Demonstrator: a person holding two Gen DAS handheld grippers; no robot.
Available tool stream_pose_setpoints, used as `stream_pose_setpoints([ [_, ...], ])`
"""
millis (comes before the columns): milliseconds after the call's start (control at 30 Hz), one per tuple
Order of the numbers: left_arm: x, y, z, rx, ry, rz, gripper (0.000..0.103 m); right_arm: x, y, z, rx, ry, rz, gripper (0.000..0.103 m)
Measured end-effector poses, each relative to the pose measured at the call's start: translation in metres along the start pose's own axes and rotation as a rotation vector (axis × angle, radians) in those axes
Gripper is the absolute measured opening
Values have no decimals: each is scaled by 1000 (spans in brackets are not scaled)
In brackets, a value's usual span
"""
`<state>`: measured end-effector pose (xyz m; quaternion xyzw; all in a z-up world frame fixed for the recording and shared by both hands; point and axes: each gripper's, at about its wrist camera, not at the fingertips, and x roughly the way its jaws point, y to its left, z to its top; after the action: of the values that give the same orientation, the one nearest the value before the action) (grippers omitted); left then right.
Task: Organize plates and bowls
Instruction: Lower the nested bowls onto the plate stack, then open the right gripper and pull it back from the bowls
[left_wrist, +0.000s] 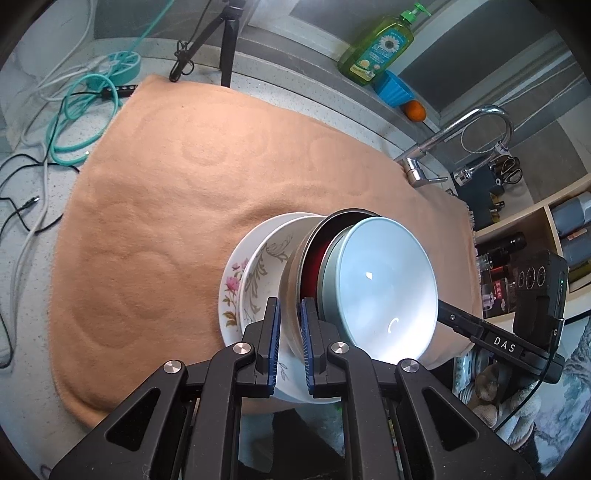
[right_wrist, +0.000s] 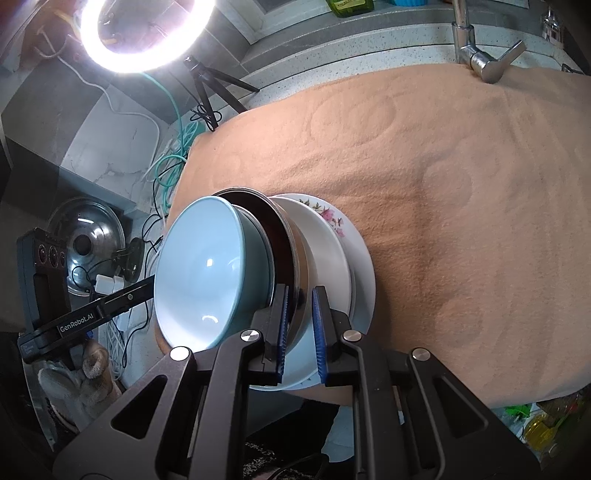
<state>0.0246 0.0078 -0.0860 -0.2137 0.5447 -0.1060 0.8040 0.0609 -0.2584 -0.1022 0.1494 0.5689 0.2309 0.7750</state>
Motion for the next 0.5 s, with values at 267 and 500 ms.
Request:
stream_pose_setpoints([
  [267,-12,-1,-12,46,-26,37,11,-18,3,-9,-44,-39,-53,13],
  [500,-12,-12,-31,100,-38,83,17,-34,3,-23,-75,-81,-95,30],
])
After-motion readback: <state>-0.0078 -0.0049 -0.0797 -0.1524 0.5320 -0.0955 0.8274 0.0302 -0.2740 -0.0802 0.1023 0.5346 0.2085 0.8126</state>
